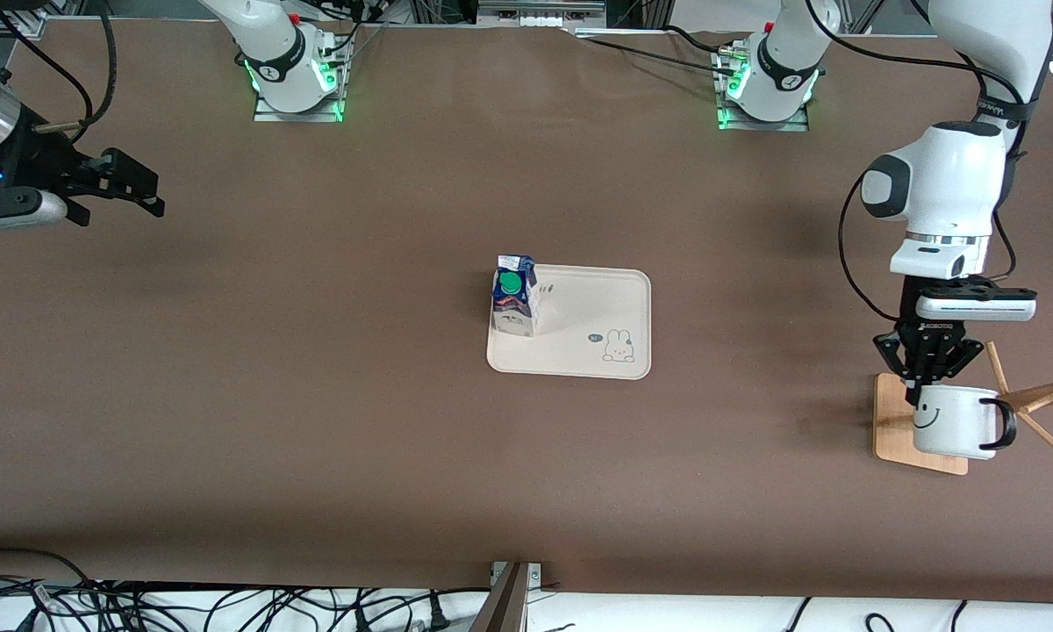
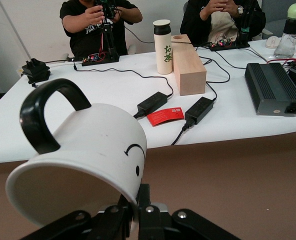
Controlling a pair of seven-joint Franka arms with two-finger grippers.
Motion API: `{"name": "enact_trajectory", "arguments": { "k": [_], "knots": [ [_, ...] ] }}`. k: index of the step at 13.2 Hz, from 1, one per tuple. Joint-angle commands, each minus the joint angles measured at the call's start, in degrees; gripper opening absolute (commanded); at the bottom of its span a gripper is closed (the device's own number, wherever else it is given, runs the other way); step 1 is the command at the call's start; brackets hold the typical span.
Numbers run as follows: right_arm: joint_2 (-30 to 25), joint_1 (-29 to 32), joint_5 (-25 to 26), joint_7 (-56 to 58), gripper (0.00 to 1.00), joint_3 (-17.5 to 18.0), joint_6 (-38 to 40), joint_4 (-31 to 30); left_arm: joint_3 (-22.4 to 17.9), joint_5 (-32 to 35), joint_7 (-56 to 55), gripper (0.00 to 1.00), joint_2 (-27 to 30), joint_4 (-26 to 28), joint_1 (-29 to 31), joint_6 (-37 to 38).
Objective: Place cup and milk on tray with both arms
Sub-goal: 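Carry the mug with the left gripper over the tray beside the carton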
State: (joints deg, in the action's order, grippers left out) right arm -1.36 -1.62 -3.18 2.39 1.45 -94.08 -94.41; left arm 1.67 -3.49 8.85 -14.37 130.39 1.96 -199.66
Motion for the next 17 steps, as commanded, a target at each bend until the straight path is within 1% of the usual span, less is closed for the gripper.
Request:
{"name": "enact_trajectory", "arguments": {
  "k": [1,2,3,4,6,9,11,14,17],
  "knots": [
    [0.5,1.2,1.2,-1.3,1.00,0.9,0.4,1.2,3.1,-1.9,1.7,0.00,2.8,1.7,-0.2,3.0],
    [1.1,1.2,1.2,-1.3,1.00,0.9,0.5,1.2,4.1,-1.7,2.0,0.00,2.9,1.9,-0.2,4.7],
    [1.3,1.3,1.2,-1.2,1.00,0.9,0.0,1.2,6.0,-1.7,2.0,0.00,3.1,1.9,-0.2,8.9],
    [1.4,1.2,1.2,-1.5,1.00,0.9,-0.3,1.2,6.9,-1.8,1.8,0.00,3.9,1.8,-0.2,13.9],
    [1.7,1.3,1.2,-1.2,1.00,0.9,-1.6,1.3,7.8,-1.7,1.7,0.00,4.7,1.2,-0.2,20.8],
    [1.9,1.0,1.2,-1.4,1.00,1.0,-1.5,1.3,9.8,-1.7,0.5,0.00,5.1,0.4,-0.3,28.2],
    [1.9,1.0,1.2,-1.4,1.00,1.0,-1.8,1.3,10.5,-1.7,0.2,0.00,5.1,-2.6,-0.6,38.1],
    [2.0,1.1,1.1,-1.5,1.00,1.0,-1.5,1.2,11.4,-1.7,-3.6,0.00,4.7,-9.3,-1.1,52.9],
    [2.0,1.1,1.1,-1.6,1.00,1.0,-1.2,1.2,11.5,-1.4,-7.4,0.00,3.5,-15.8,-2.3,64.2]
  ]
}}
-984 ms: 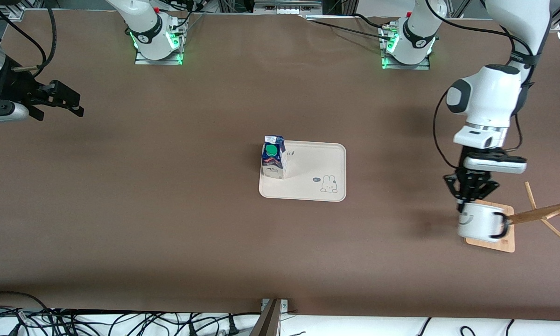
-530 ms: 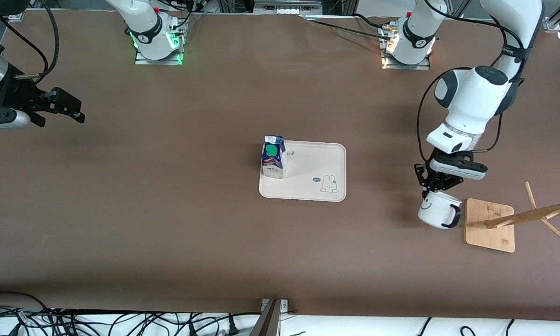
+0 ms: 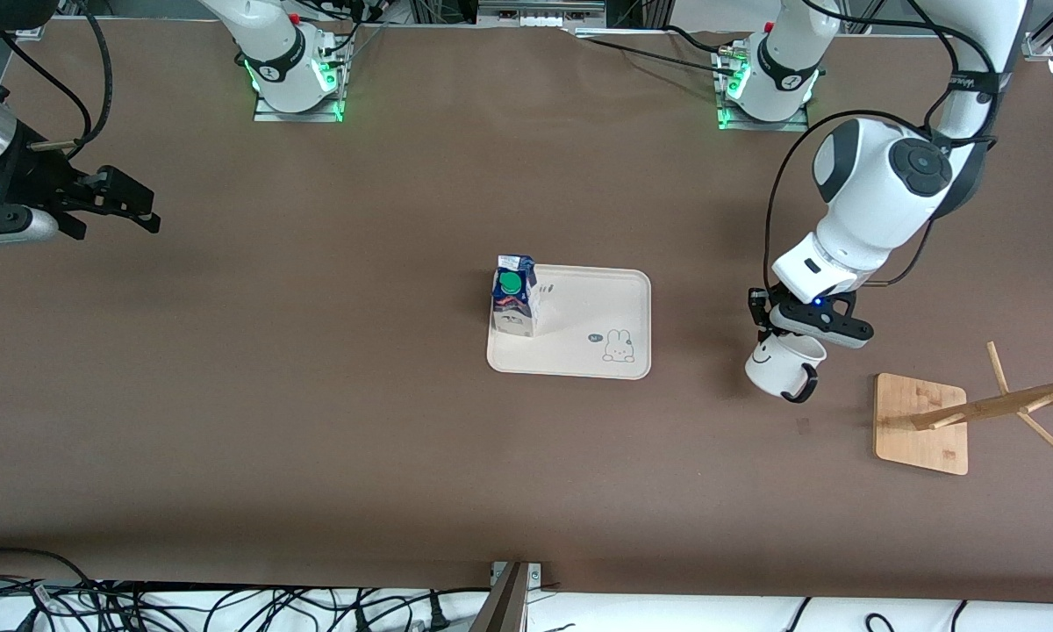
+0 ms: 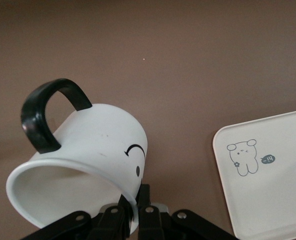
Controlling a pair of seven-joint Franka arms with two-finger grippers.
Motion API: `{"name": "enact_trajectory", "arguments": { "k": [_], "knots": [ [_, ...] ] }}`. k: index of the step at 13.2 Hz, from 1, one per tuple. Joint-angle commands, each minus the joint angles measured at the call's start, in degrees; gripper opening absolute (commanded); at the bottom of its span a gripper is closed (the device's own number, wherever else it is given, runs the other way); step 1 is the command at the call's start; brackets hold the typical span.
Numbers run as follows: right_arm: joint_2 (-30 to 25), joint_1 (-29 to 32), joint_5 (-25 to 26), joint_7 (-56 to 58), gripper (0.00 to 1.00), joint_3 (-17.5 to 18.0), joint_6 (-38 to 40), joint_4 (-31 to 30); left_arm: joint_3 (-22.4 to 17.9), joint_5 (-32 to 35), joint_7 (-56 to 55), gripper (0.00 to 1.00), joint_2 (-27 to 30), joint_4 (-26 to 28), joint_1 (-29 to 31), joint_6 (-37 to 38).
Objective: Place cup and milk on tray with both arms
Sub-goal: 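Carry the mug with the left gripper over the tray beside the carton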
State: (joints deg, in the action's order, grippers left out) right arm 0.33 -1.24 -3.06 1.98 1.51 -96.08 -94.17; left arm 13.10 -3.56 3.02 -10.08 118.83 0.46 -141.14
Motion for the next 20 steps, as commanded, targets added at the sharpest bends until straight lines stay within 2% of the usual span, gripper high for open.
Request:
{"name": "enact_trajectory", "arguments": {
  "k": [1,3,5,8,10,13,17,20],
  "knots": [
    [0.3,0.7,0.9,-1.2,1.00,1.0,0.8,0.9,0.1,-1.0,-1.7,0.00,-1.1,-5.9,-0.9,8.3],
    [0.3,0.7,0.9,-1.1,1.00,1.0,0.8,1.0,0.0,-0.7,-1.6,0.00,-2.6,-9.4,-2.6,13.7],
    [0.3,0.7,0.9,-1.1,1.00,1.0,0.8,0.9,0.1,4.8,-1.6,0.00,-5.7,-14.0,-5.7,19.4],
    [0.3,0.7,0.9,-1.0,1.00,1.0,0.8,0.9,0.1,6.1,-1.9,0.00,-8.9,-17.4,-9.8,23.7],
    [0.3,0.7,0.9,-1.1,1.00,1.0,0.9,0.9,0.1,6.5,-1.8,0.00,-11.2,-18.4,-12.1,23.9],
    [0.3,0.7,0.9,-1.1,1.00,1.0,0.9,0.9,0.1,-0.5,-4.4,0.00,-15.7,-18.4,-12.8,24.2],
    [0.3,0.7,0.9,-1.0,1.00,1.0,0.9,0.9,0.0,-0.5,-4.2,0.00,-18.8,-18.5,-16.4,23.7],
    [0.3,0.7,0.9,-1.0,1.00,1.0,0.9,0.9,0.1,2.7,-4.2,0.00,-20.0,-23.2,-18.5,25.6]
  ]
}}
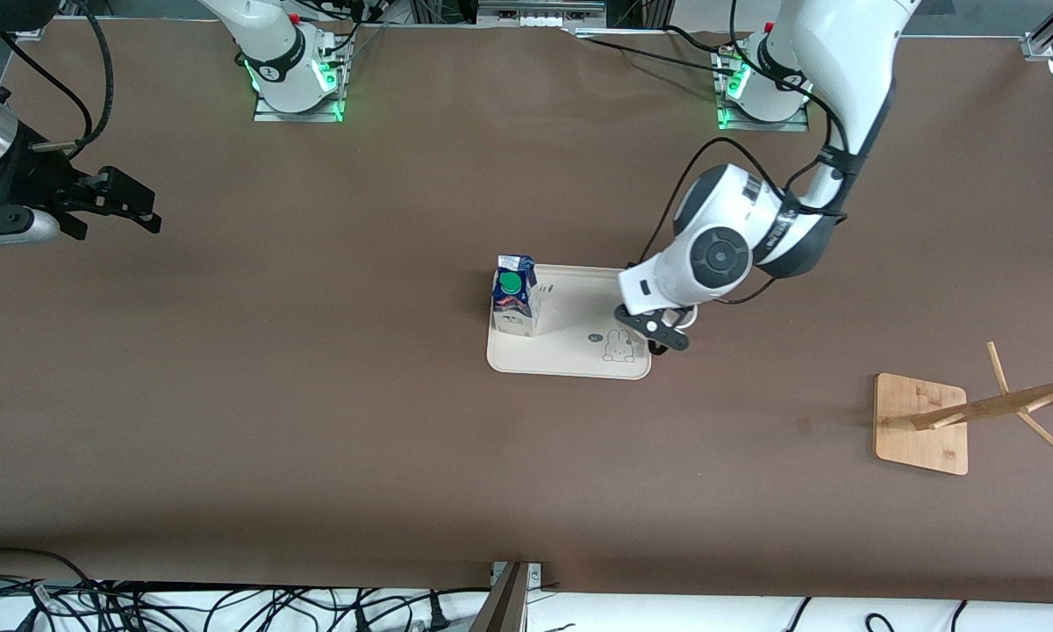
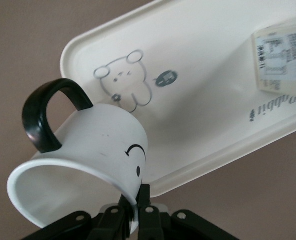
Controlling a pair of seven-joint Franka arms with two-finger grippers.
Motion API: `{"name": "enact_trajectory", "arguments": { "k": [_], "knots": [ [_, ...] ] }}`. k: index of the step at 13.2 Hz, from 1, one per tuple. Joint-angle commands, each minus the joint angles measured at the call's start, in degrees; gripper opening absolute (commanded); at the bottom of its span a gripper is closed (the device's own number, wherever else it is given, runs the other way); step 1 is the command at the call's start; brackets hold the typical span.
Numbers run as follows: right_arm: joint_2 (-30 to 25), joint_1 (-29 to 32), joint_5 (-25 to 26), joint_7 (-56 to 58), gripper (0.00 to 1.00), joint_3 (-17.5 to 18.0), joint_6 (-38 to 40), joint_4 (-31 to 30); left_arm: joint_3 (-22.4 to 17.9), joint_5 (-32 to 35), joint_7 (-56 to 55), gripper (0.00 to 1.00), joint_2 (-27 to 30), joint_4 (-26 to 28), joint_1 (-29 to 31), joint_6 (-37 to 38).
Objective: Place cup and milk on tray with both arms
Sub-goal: 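Lower the mug onto the tray with the left gripper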
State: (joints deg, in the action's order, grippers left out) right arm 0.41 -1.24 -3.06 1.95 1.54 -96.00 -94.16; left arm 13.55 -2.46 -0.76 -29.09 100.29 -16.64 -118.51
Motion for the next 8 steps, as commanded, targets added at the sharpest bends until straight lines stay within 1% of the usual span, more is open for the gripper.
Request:
{"name": "enact_trajectory", "arguments": {
  "k": [1,8],
  "knots": [
    [0.2,0.7,0.9,-1.0,1.00,0.9,0.8,0.9,-0.3,1.4,-0.6,0.00,-1.0,-4.8,-1.6,3.6],
    [0.2,0.5,0.9,-1.1,1.00,0.9,0.8,1.0,-0.3,1.2,-1.6,0.00,-2.4,-5.0,-3.5,3.5]
  ]
}}
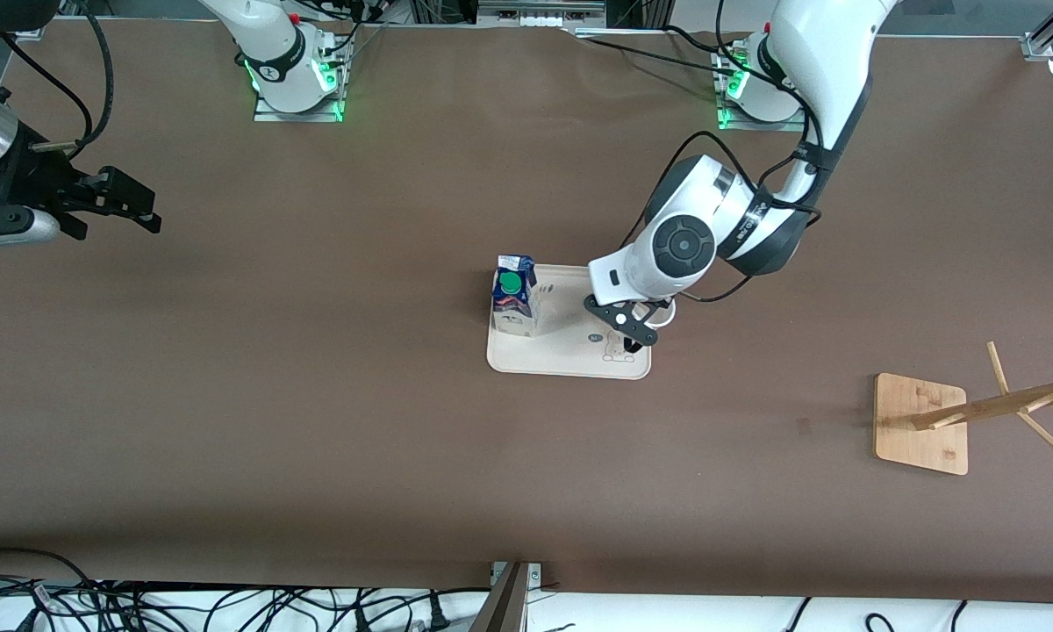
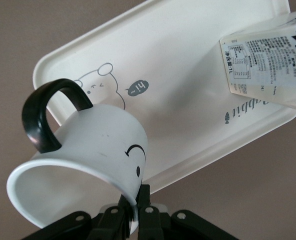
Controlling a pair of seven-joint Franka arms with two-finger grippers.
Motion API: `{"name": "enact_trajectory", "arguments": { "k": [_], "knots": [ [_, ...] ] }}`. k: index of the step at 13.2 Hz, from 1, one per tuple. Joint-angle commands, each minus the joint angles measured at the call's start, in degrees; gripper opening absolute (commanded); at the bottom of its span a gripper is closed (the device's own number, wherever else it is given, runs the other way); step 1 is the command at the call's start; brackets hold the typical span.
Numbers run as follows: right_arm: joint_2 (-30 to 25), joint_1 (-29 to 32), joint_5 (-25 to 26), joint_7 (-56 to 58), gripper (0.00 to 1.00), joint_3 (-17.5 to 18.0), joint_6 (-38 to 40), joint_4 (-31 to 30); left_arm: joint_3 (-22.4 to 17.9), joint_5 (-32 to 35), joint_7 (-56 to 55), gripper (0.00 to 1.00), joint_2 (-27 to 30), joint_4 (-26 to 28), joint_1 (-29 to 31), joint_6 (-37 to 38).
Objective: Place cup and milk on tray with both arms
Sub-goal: 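Lower the mug onto the tray with the left gripper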
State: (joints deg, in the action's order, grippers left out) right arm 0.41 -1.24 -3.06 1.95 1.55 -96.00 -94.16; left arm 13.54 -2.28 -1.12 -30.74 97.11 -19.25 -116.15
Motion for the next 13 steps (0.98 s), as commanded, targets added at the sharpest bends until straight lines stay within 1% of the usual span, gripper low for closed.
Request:
{"name": "enact_trajectory", "arguments": {
  "k": [1,2,5,11,13],
  "knots": [
    [0.2,0.5,0.9,-1.1,1.00,0.9,0.8,0.9,-0.3,1.0,-1.3,0.00,-0.8,-3.2,-1.6,1.2],
    [0.2,0.5,0.9,-1.1,1.00,0.9,0.8,0.9,-0.3,1.0,-1.3,0.00,-0.9,-4.1,-2.0,1.2],
    [0.2,0.5,0.9,-1.0,1.00,0.9,0.8,0.9,-0.3,1.4,-3.1,0.00,-2.3,-4.1,-3.4,1.2],
    [0.1,0.4,0.9,-1.1,1.00,1.2,0.8,0.9,-0.4,1.8,-3.0,0.00,-4.0,-4.1,-3.9,0.8],
    [0.2,0.4,0.9,-1.1,1.00,1.3,0.6,0.9,-0.4,3.0,-3.1,0.00,-5.1,-4.1,-4.1,0.7]
  ]
}}
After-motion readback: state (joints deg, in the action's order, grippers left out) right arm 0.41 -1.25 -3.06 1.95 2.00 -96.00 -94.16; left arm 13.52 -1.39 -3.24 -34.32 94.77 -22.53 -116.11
